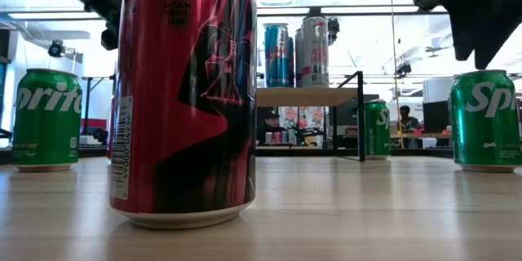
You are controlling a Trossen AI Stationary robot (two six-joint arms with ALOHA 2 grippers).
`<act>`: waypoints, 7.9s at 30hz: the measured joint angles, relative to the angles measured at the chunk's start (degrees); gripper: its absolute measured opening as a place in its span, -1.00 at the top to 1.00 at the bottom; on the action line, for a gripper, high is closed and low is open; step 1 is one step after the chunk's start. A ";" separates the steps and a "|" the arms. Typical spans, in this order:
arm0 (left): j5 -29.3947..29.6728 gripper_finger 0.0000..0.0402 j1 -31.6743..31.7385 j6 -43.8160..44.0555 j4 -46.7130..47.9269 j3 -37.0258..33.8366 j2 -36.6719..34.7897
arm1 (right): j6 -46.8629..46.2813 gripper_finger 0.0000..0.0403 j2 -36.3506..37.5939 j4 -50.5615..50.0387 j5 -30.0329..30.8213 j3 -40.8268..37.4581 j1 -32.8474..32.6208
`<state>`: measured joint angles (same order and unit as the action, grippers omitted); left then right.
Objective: Place canned beverage on shelf
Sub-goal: Put the bottom right green soda can on the shelf
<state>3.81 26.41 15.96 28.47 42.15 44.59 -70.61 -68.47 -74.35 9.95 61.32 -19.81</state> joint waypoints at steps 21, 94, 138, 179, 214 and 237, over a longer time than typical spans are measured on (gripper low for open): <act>-2.08 0.39 -0.11 10.27 1.48 2.08 -2.32 | 6.36 -0.94 0.77 13.54 -7.46 -10.84 1.07; -3.62 -0.09 -9.26 5.19 13.14 17.25 9.88 | 34.17 -0.96 -8.75 32.00 6.37 -17.81 4.66; -10.49 -0.05 -22.86 10.30 5.57 16.97 28.14 | 61.07 -0.89 -11.76 40.86 3.01 -15.08 15.57; 3.21 -0.57 -29.75 -24.22 6.73 33.56 35.70 | 4.93 -0.44 -11.24 74.65 -22.44 -8.26 20.86; 2.75 -0.58 -29.75 -38.41 30.07 56.09 55.99 | -5.38 -0.44 -11.27 80.92 -30.26 -6.38 20.94; -10.38 -0.68 -26.89 -25.04 26.18 55.93 55.14 | 53.91 -0.10 -11.21 35.45 -5.34 13.85 14.25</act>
<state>-6.57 -0.47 -9.08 54.65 98.08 99.73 -16.70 -79.68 -38.90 4.61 75.17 -5.56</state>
